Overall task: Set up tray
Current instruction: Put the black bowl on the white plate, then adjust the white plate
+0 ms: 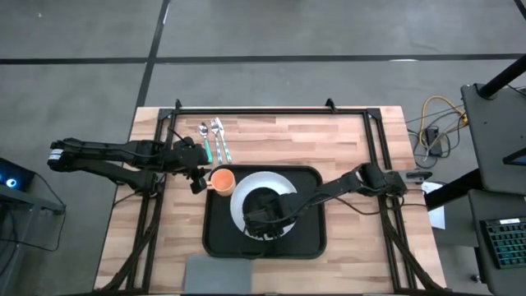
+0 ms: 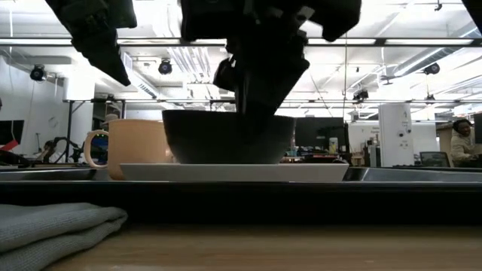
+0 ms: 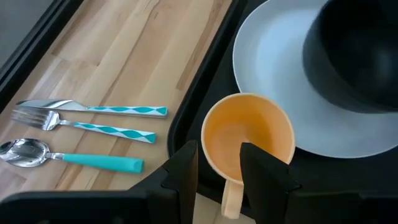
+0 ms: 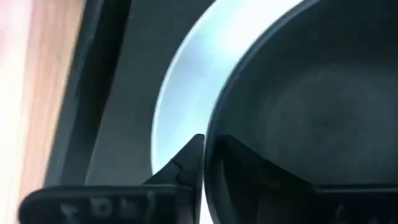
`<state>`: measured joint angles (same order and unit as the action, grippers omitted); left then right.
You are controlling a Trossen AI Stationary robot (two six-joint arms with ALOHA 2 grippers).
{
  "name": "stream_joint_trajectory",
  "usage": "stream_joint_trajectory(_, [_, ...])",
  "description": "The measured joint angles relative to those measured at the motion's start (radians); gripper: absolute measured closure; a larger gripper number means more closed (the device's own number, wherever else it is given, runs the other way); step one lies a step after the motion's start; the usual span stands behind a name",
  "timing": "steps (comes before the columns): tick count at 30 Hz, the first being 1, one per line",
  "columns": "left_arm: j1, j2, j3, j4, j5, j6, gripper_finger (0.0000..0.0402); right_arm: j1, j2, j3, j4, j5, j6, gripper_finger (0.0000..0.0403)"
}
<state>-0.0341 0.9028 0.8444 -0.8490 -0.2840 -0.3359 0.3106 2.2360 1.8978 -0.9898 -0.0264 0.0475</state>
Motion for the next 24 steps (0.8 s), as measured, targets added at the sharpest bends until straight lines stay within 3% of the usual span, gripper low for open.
stream_joint_trajectory(14, [0.000, 0.000, 0.000, 0.000, 0.003, 0.000, 0.0300, 0.001, -0.068, 0.090, -0.029, 0.009, 0.003, 0.0285])
stream_joint_trajectory(19, [0.000, 0.000, 0.000, 0.000, 0.002, 0.000, 0.0300, 0.012, -0.161, 0.062, -0.113, 0.140, 0.118, 0.0272])
stream_joint_trajectory(24, [0.000, 0.001, 0.000, 0.000, 0.002, 0.000, 0.0300, 0.033, -0.259, -0.147, -0.118, 0.282, 0.323, 0.0266])
